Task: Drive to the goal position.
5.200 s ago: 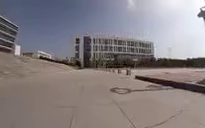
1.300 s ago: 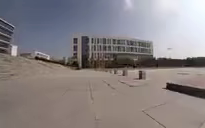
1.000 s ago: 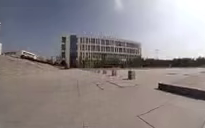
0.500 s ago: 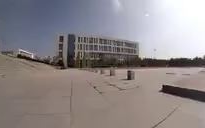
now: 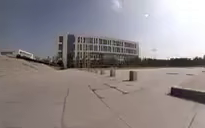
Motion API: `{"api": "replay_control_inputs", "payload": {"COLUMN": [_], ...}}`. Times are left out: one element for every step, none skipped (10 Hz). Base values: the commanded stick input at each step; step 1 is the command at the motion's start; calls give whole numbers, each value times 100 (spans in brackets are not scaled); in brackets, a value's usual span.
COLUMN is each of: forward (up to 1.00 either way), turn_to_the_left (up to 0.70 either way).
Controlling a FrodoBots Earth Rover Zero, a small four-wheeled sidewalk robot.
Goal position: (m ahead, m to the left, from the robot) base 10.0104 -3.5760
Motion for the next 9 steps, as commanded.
{"api": "replay_control_inputs", "payload": {"forward": [70,70,70,70,70,70,70,70,70], "turn_to_the_left": [-3,-28,-31,-33,-32,-33,-33,-33,-32]}}
